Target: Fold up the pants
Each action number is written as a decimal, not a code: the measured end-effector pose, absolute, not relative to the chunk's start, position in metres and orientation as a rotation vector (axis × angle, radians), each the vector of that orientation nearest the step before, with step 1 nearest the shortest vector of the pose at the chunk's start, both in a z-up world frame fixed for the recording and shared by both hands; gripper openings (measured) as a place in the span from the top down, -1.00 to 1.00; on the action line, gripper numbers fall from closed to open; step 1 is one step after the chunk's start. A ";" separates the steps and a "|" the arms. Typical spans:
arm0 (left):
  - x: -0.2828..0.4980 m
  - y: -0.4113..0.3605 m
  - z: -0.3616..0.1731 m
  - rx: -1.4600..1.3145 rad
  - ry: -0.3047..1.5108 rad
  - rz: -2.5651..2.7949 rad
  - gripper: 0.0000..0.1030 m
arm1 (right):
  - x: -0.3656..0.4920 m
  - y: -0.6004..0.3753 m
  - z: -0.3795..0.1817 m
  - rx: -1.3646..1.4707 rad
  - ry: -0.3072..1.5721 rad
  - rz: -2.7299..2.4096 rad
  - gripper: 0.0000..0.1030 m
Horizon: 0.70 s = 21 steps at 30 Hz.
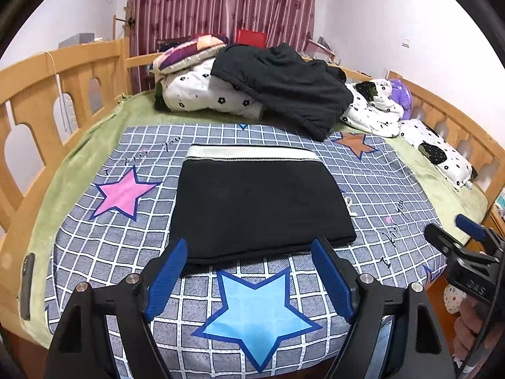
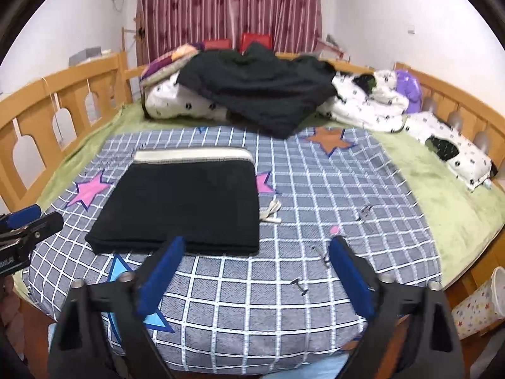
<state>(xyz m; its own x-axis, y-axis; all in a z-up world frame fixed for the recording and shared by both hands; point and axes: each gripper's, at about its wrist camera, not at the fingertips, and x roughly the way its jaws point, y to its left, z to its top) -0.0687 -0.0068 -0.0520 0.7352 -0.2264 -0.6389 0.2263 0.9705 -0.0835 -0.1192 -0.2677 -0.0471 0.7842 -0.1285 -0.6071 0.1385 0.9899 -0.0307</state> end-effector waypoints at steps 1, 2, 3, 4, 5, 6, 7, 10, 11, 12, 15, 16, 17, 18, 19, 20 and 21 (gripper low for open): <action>-0.070 -0.008 -0.051 -0.002 0.703 -0.250 -0.57 | -0.123 -0.269 -0.045 -0.003 0.648 -0.152 -0.87; -0.070 -0.009 -0.050 -0.004 0.706 -0.254 -0.58 | -0.124 -0.271 -0.043 -0.017 0.650 -0.158 -0.89; -0.072 -0.012 -0.049 -0.007 0.707 -0.254 -0.58 | -0.126 -0.272 -0.042 -0.031 0.652 -0.162 -0.90; -0.074 -0.013 -0.049 -0.010 0.705 -0.246 -0.58 | -0.127 -0.274 -0.041 -0.037 0.654 -0.164 -0.90; -0.074 -0.014 -0.049 -0.010 0.702 -0.235 -0.58 | -0.128 -0.276 -0.041 -0.039 0.657 -0.168 -0.90; -0.075 -0.017 -0.048 -0.007 0.700 -0.229 -0.58 | -0.130 -0.278 -0.040 -0.037 0.656 -0.170 -0.90; -0.075 -0.019 -0.048 -0.003 0.701 -0.223 -0.58 | -0.132 -0.280 -0.039 -0.034 0.655 -0.169 -0.90; -0.074 -0.022 -0.048 -0.004 0.703 -0.216 -0.58 | -0.133 -0.287 -0.038 -0.018 0.657 -0.166 -0.90; -0.074 -0.023 -0.048 -0.003 0.700 -0.214 -0.58 | -0.133 -0.289 -0.038 -0.014 0.659 -0.165 -0.90; -0.073 -0.024 -0.048 0.001 0.697 -0.211 -0.58 | -0.133 -0.289 -0.039 -0.011 0.660 -0.166 -0.90; -0.071 -0.026 -0.048 0.008 0.696 -0.199 -0.58 | -0.130 -0.293 -0.041 -0.001 0.664 -0.170 -0.90; -0.070 -0.027 -0.049 0.006 0.698 -0.200 -0.58 | -0.128 -0.294 -0.042 0.005 0.667 -0.169 -0.90; -0.069 -0.026 -0.049 0.004 0.701 -0.202 -0.58 | -0.127 -0.294 -0.042 0.010 0.667 -0.168 -0.90; -0.068 -0.026 -0.049 0.003 0.701 -0.199 -0.58 | -0.126 -0.295 -0.043 0.012 0.668 -0.167 -0.90; -0.067 -0.026 -0.050 0.003 0.700 -0.196 -0.58 | -0.125 -0.294 -0.043 0.011 0.667 -0.164 -0.90; -0.067 -0.025 -0.050 0.003 0.700 -0.191 -0.58 | -0.124 -0.293 -0.043 0.011 0.665 -0.163 -0.90; -0.067 -0.025 -0.050 0.002 0.699 -0.188 -0.58 | -0.122 -0.292 -0.043 0.011 0.665 -0.161 -0.90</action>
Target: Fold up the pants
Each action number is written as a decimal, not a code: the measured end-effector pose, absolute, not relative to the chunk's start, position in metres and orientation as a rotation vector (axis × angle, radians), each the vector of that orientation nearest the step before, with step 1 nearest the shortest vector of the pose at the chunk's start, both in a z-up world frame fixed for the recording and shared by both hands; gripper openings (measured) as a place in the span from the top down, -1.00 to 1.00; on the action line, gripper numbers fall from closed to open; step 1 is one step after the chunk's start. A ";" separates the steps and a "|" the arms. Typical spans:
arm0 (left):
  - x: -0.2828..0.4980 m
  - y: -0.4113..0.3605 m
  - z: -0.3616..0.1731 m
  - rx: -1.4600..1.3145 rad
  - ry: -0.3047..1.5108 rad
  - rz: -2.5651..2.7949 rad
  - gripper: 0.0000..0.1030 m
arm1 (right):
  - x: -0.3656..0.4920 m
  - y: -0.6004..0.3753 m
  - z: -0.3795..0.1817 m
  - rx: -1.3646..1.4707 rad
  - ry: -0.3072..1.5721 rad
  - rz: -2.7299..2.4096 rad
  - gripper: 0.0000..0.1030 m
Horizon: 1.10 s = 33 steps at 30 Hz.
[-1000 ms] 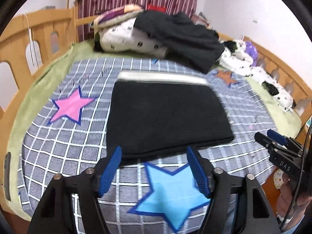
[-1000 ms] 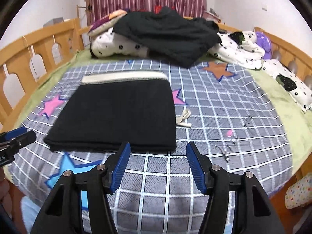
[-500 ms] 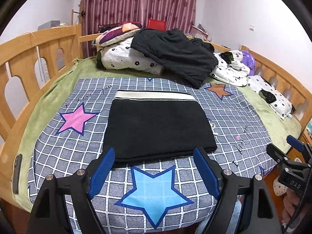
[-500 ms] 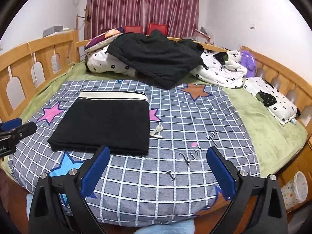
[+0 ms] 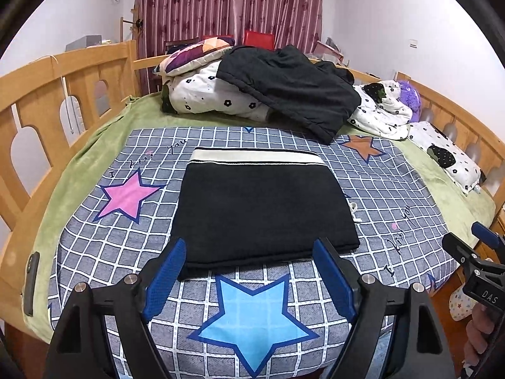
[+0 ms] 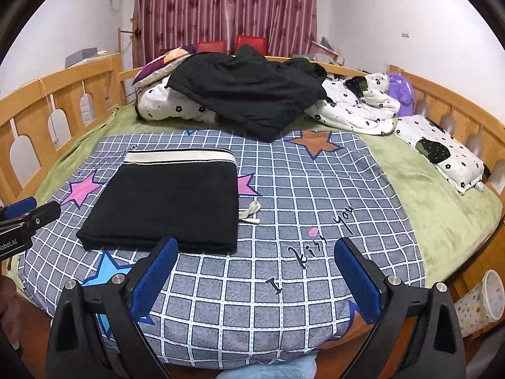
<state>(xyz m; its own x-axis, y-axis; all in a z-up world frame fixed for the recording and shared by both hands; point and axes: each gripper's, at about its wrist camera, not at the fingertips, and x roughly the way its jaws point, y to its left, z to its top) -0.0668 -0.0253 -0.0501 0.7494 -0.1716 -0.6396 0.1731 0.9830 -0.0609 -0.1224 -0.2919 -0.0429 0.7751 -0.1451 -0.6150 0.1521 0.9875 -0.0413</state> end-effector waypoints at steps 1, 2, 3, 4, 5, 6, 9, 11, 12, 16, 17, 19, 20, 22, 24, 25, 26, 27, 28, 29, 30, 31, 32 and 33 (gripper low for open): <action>-0.066 -0.024 -0.050 0.000 0.698 -0.187 -0.58 | -0.121 -0.291 -0.043 0.010 0.665 -0.158 -0.90; -0.066 -0.023 -0.050 -0.003 0.698 -0.186 -0.58 | -0.120 -0.290 -0.043 0.011 0.665 -0.156 -0.90; -0.065 -0.022 -0.051 -0.003 0.699 -0.186 -0.58 | -0.119 -0.290 -0.042 0.013 0.664 -0.154 -0.90; -0.065 -0.022 -0.051 -0.002 0.700 -0.185 -0.58 | -0.117 -0.289 -0.042 0.015 0.664 -0.151 -0.90; -0.064 -0.021 -0.051 -0.002 0.699 -0.182 -0.58 | -0.116 -0.287 -0.042 0.018 0.665 -0.149 -0.90; -0.064 -0.021 -0.050 -0.001 0.698 -0.180 -0.58 | -0.115 -0.287 -0.042 0.020 0.666 -0.147 -0.90; -0.063 -0.020 -0.050 -0.004 0.697 -0.181 -0.58 | -0.113 -0.284 -0.041 0.021 0.663 -0.146 -0.90; -0.064 -0.021 -0.050 -0.002 0.695 -0.175 -0.58 | -0.113 -0.283 -0.041 0.020 0.662 -0.143 -0.90; -0.064 -0.021 -0.050 -0.001 0.693 -0.175 -0.58 | -0.112 -0.282 -0.041 0.020 0.662 -0.142 -0.90; -0.063 -0.019 -0.049 -0.004 0.690 -0.173 -0.58 | -0.111 -0.280 -0.040 0.013 0.661 -0.140 -0.90; -0.063 -0.018 -0.049 -0.004 0.691 -0.173 -0.58 | -0.110 -0.279 -0.039 0.014 0.660 -0.140 -0.90; -0.063 -0.018 -0.049 -0.002 0.692 -0.172 -0.58 | -0.110 -0.279 -0.038 0.018 0.659 -0.136 -0.90; -0.063 -0.018 -0.049 -0.002 0.691 -0.171 -0.58 | -0.110 -0.278 -0.038 0.021 0.658 -0.135 -0.90; -0.063 -0.018 -0.049 -0.003 0.691 -0.171 -0.58 | -0.109 -0.279 -0.037 0.025 0.656 -0.134 -0.90; -0.063 -0.018 -0.049 -0.004 0.691 -0.172 -0.58 | -0.108 -0.278 -0.036 0.025 0.656 -0.135 -0.90; -0.063 -0.017 -0.049 -0.003 0.692 -0.172 -0.58 | -0.109 -0.278 -0.037 0.025 0.656 -0.136 -0.90; -0.063 -0.017 -0.049 -0.003 0.692 -0.172 -0.58 | -0.109 -0.278 -0.037 0.026 0.656 -0.136 -0.90; -0.063 -0.017 -0.049 -0.003 0.692 -0.173 -0.58 | -0.108 -0.278 -0.036 0.028 0.656 -0.134 -0.90; -0.063 -0.017 -0.049 -0.002 0.692 -0.173 -0.58 | -0.108 -0.279 -0.036 0.029 0.656 -0.131 -0.90; -0.063 -0.017 -0.049 -0.001 0.691 -0.173 -0.58 | -0.108 -0.278 -0.036 0.029 0.657 -0.131 -0.90; -0.063 -0.017 -0.049 0.000 0.690 -0.173 -0.58 | -0.108 -0.278 -0.036 0.028 0.657 -0.131 -0.90; -0.064 -0.018 -0.048 0.000 0.689 -0.173 -0.58 | -0.108 -0.278 -0.036 0.026 0.657 -0.132 -0.90; -0.064 -0.018 -0.048 0.000 0.688 -0.174 -0.58 | -0.108 -0.278 -0.036 0.026 0.657 -0.133 -0.90; -0.064 -0.019 -0.048 -0.001 0.687 -0.174 -0.58 | -0.108 -0.278 -0.036 0.026 0.657 -0.135 -0.90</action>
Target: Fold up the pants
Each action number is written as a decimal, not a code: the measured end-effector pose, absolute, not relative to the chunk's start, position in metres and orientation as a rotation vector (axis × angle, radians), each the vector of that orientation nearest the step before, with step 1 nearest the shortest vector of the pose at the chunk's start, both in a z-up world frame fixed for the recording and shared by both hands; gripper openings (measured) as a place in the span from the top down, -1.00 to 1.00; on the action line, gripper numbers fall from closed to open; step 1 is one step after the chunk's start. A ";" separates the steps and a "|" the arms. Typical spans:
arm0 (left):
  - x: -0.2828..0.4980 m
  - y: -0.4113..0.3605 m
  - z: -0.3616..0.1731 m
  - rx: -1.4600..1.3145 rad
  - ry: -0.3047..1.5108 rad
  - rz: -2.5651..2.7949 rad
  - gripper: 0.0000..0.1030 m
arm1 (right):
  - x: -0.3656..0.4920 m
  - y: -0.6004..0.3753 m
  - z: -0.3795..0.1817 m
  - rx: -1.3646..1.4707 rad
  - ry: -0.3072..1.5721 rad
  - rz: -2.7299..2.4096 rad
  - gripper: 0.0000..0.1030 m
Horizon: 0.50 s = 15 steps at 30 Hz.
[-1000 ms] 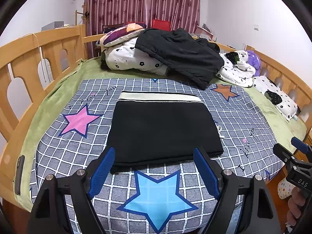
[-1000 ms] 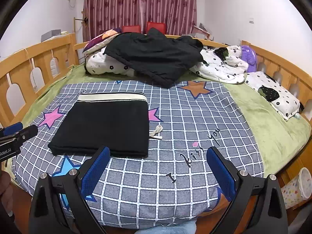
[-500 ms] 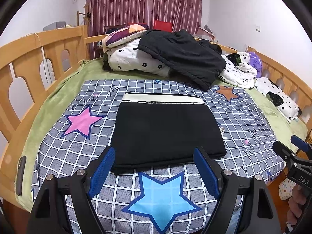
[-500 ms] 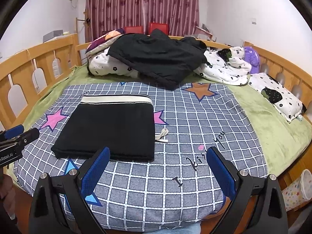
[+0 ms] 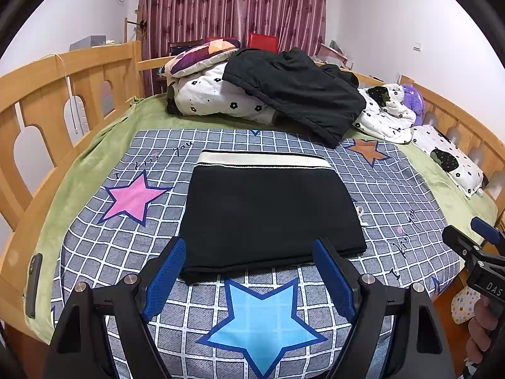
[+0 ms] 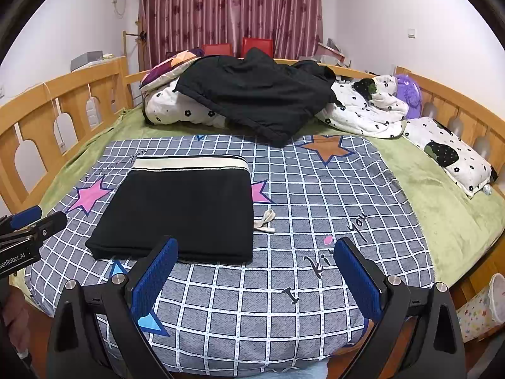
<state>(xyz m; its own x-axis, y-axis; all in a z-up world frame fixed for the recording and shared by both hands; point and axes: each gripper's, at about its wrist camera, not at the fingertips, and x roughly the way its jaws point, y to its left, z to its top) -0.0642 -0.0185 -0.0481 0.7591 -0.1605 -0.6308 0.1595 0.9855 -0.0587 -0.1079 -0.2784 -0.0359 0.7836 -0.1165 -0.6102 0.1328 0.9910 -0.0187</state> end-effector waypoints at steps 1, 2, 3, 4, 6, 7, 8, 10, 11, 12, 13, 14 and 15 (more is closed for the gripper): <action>-0.065 -0.019 -0.048 -0.002 0.686 -0.175 -0.58 | -0.108 -0.279 -0.036 0.026 0.657 -0.135 -0.90; -0.065 -0.019 -0.048 -0.003 0.685 -0.176 -0.58 | -0.108 -0.279 -0.036 0.026 0.657 -0.135 -0.90; -0.065 -0.020 -0.048 -0.002 0.685 -0.176 -0.58 | -0.108 -0.279 -0.035 0.025 0.656 -0.136 -0.90; -0.065 -0.021 -0.047 -0.001 0.685 -0.176 -0.58 | -0.108 -0.279 -0.035 0.025 0.655 -0.137 -0.90; -0.064 -0.021 -0.047 -0.002 0.685 -0.177 -0.58 | -0.109 -0.279 -0.035 0.024 0.654 -0.140 -0.90; -0.064 -0.021 -0.047 -0.003 0.685 -0.176 -0.58 | -0.109 -0.279 -0.035 0.025 0.655 -0.141 -0.90; -0.065 -0.022 -0.047 -0.004 0.685 -0.177 -0.58 | -0.110 -0.280 -0.035 0.025 0.655 -0.141 -0.90; -0.065 -0.022 -0.047 -0.003 0.683 -0.177 -0.58 | -0.110 -0.280 -0.035 0.021 0.655 -0.141 -0.90; -0.065 -0.023 -0.046 -0.002 0.683 -0.177 -0.58 | -0.110 -0.280 -0.035 0.021 0.654 -0.142 -0.90; -0.065 -0.023 -0.046 -0.003 0.684 -0.176 -0.58 | -0.110 -0.280 -0.035 0.020 0.654 -0.141 -0.90; -0.065 -0.023 -0.046 -0.004 0.684 -0.175 -0.58 | -0.110 -0.280 -0.035 0.019 0.654 -0.142 -0.90; -0.065 -0.023 -0.046 -0.006 0.684 -0.175 -0.58 | -0.111 -0.280 -0.035 0.020 0.654 -0.143 -0.90; -0.065 -0.023 -0.046 -0.008 0.683 -0.175 -0.58 | -0.111 -0.280 -0.035 0.020 0.653 -0.143 -0.90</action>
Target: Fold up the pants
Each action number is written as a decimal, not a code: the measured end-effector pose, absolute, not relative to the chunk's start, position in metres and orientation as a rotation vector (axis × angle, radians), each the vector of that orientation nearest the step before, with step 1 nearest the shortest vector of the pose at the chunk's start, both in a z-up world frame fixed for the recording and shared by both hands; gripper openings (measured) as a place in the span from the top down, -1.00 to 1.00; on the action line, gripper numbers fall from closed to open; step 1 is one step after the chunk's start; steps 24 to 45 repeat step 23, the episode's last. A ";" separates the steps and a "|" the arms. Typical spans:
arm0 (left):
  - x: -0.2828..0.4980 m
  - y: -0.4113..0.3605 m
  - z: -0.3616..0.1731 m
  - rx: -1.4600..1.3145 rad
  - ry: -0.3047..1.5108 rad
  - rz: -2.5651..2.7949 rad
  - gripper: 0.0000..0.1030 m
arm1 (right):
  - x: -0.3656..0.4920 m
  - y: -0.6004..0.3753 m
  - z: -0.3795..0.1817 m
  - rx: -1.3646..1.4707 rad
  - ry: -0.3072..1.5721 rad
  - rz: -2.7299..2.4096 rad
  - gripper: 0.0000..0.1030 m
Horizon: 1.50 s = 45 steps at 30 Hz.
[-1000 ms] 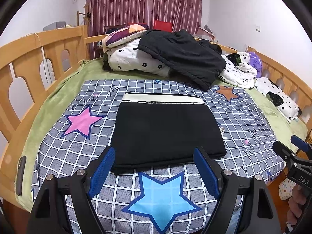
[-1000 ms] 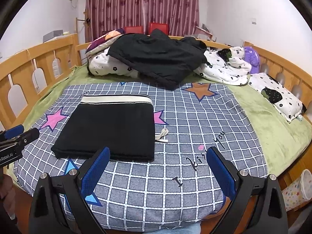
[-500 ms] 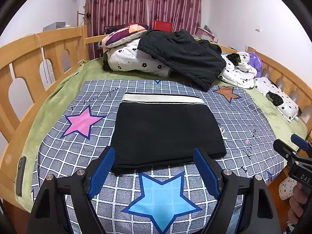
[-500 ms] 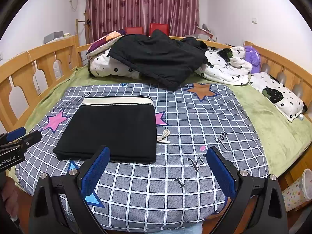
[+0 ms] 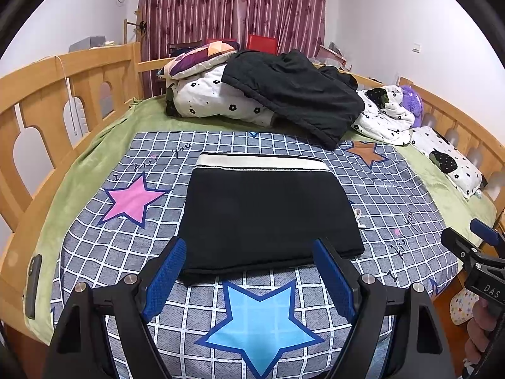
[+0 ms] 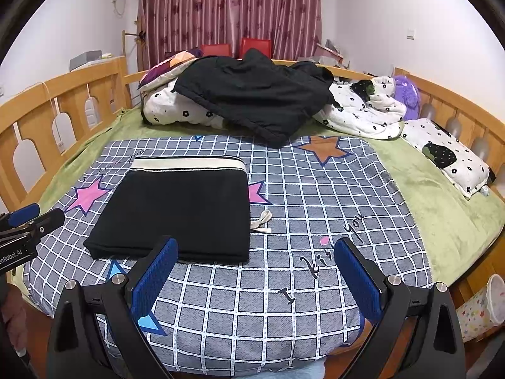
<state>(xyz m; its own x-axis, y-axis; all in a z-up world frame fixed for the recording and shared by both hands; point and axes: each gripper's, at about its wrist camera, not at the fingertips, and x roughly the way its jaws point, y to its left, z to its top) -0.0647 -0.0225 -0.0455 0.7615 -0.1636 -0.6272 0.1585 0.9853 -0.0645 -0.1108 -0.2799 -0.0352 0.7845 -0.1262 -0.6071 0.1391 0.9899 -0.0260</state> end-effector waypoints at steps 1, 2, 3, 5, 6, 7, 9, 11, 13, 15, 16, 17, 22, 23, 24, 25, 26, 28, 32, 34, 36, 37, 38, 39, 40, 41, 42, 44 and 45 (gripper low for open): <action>-0.064 -0.022 -0.045 -0.010 0.683 -0.176 -0.58 | -0.111 -0.280 -0.035 0.022 0.653 -0.143 -0.90; -0.064 -0.022 -0.045 -0.012 0.683 -0.175 -0.58 | -0.111 -0.280 -0.035 0.023 0.651 -0.143 -0.90; -0.063 -0.021 -0.045 -0.012 0.684 -0.176 -0.58 | -0.110 -0.280 -0.034 0.022 0.651 -0.143 -0.90; -0.064 -0.021 -0.044 -0.011 0.683 -0.175 -0.58 | -0.109 -0.279 -0.034 0.021 0.649 -0.143 -0.90; -0.063 -0.020 -0.044 -0.012 0.682 -0.175 -0.58 | -0.109 -0.279 -0.034 0.020 0.647 -0.142 -0.90; -0.063 -0.019 -0.044 -0.012 0.682 -0.174 -0.58 | -0.109 -0.279 -0.034 0.019 0.645 -0.141 -0.90; -0.063 -0.017 -0.044 -0.017 0.682 -0.175 -0.58 | -0.108 -0.278 -0.034 0.014 0.645 -0.141 -0.90; -0.063 -0.017 -0.044 -0.015 0.681 -0.174 -0.58 | -0.107 -0.276 -0.035 0.008 0.645 -0.145 -0.90; -0.062 -0.016 -0.045 -0.014 0.682 -0.172 -0.58 | -0.105 -0.276 -0.034 0.008 0.646 -0.144 -0.90; -0.061 -0.014 -0.045 -0.015 0.686 -0.171 -0.58 | -0.104 -0.276 -0.034 0.012 0.645 -0.140 -0.90; -0.061 -0.013 -0.044 -0.016 0.685 -0.170 -0.58 | -0.103 -0.275 -0.034 0.013 0.646 -0.137 -0.90; -0.061 -0.013 -0.044 -0.017 0.684 -0.170 -0.58 | -0.102 -0.275 -0.034 0.013 0.647 -0.135 -0.90; -0.056 -0.012 -0.043 -0.021 0.685 -0.163 -0.58 | -0.097 -0.274 -0.037 0.012 0.651 -0.130 -0.90; -0.055 -0.012 -0.044 -0.020 0.684 -0.162 -0.58 | -0.096 -0.274 -0.038 0.014 0.653 -0.128 -0.90; -0.055 -0.012 -0.044 -0.020 0.684 -0.162 -0.58 | -0.096 -0.274 -0.038 0.014 0.653 -0.128 -0.90; -0.055 -0.012 -0.044 -0.020 0.684 -0.162 -0.58 | -0.096 -0.274 -0.038 0.014 0.653 -0.128 -0.90; -0.055 -0.012 -0.044 -0.020 0.684 -0.162 -0.58 | -0.096 -0.274 -0.038 0.014 0.653 -0.128 -0.90; -0.055 -0.012 -0.044 -0.020 0.684 -0.162 -0.58 | -0.096 -0.274 -0.038 0.014 0.653 -0.128 -0.90; -0.055 -0.012 -0.044 -0.020 0.684 -0.162 -0.58 | -0.096 -0.274 -0.038 0.014 0.653 -0.128 -0.90; -0.055 -0.012 -0.044 -0.020 0.684 -0.162 -0.58 | -0.096 -0.274 -0.038 0.014 0.653 -0.128 -0.90; -0.055 -0.012 -0.044 -0.020 0.684 -0.162 -0.58 | -0.096 -0.274 -0.038 0.014 0.653 -0.128 -0.90; -0.055 -0.012 -0.044 -0.020 0.684 -0.162 -0.58 | -0.096 -0.274 -0.038 0.014 0.653 -0.128 -0.90; -0.055 -0.012 -0.044 -0.020 0.684 -0.162 -0.58 | -0.096 -0.274 -0.038 0.014 0.653 -0.128 -0.90; -0.055 -0.012 -0.044 -0.020 0.684 -0.162 -0.58 | -0.096 -0.274 -0.038 0.014 0.653 -0.128 -0.90; -0.055 -0.012 -0.044 -0.020 0.684 -0.162 -0.58 | -0.096 -0.274 -0.038 0.014 0.653 -0.128 -0.90; -0.055 -0.012 -0.044 -0.020 0.684 -0.162 -0.58 | -0.096 -0.274 -0.038 0.014 0.653 -0.128 -0.90; -0.055 -0.012 -0.044 -0.020 0.684 -0.162 -0.58 | -0.096 -0.274 -0.038 0.014 0.653 -0.128 -0.90; -0.055 -0.012 -0.044 -0.020 0.684 -0.162 -0.58 | -0.096 -0.274 -0.038 0.014 0.653 -0.128 -0.90; -0.055 -0.012 -0.044 -0.020 0.684 -0.162 -0.58 | -0.096 -0.274 -0.038 0.014 0.653 -0.128 -0.90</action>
